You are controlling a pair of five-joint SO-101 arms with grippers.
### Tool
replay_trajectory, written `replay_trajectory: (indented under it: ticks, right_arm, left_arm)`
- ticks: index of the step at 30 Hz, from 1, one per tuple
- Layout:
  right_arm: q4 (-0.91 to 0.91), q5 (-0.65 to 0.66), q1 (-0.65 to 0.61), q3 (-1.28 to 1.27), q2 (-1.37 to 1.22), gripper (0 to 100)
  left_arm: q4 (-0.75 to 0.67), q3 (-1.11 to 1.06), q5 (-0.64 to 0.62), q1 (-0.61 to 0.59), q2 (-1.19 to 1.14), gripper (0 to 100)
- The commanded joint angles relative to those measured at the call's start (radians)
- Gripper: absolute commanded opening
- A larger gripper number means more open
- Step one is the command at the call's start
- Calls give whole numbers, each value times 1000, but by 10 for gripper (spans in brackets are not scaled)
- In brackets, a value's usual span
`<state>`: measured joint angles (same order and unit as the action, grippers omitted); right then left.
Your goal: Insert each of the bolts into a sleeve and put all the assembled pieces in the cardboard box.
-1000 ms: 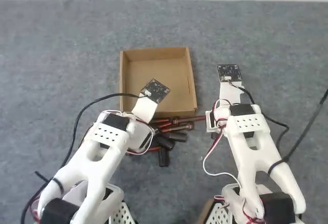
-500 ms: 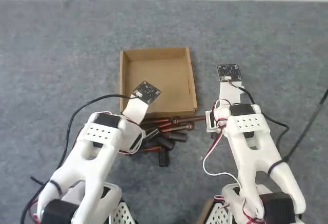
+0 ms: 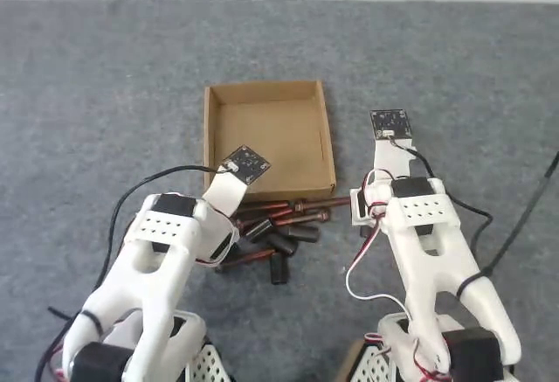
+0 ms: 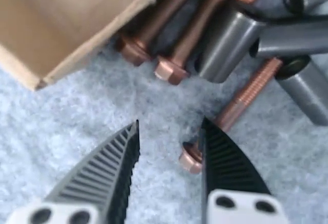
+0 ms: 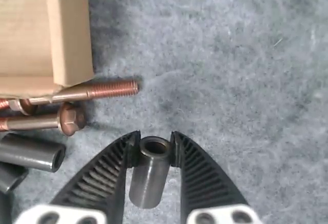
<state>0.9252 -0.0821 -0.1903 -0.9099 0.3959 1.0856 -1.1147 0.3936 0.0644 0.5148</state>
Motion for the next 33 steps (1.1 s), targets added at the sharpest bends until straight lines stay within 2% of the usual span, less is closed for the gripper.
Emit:
replay_trajectory:
  ticks: [1,6,10,14,22,26,30,33]
  right_arm:
    - [-16,14,7,6,58,7]
    - [-16,14,7,6,58,7]
    - [-18,14,7,6,58,7]
    - [-18,14,7,6,56,7]
    - [-35,15,8,-6,58,7]
    - [-38,15,7,-11,58,7]
    - [-39,15,7,-11,58,7]
    - [-61,17,7,-20,58,7]
  left_arm:
    - [29,1,11,2,143,180]
    - [84,-97,60,121,287,181]
    - [83,-104,74,94,264,178]
    - [60,-61,103,87,117,171]
    - [64,127,109,86,-255,96]
    - [66,136,109,48,-252,9]
    - [94,133,110,-5,-167,12]
    - [92,124,146,-100,-72,12]
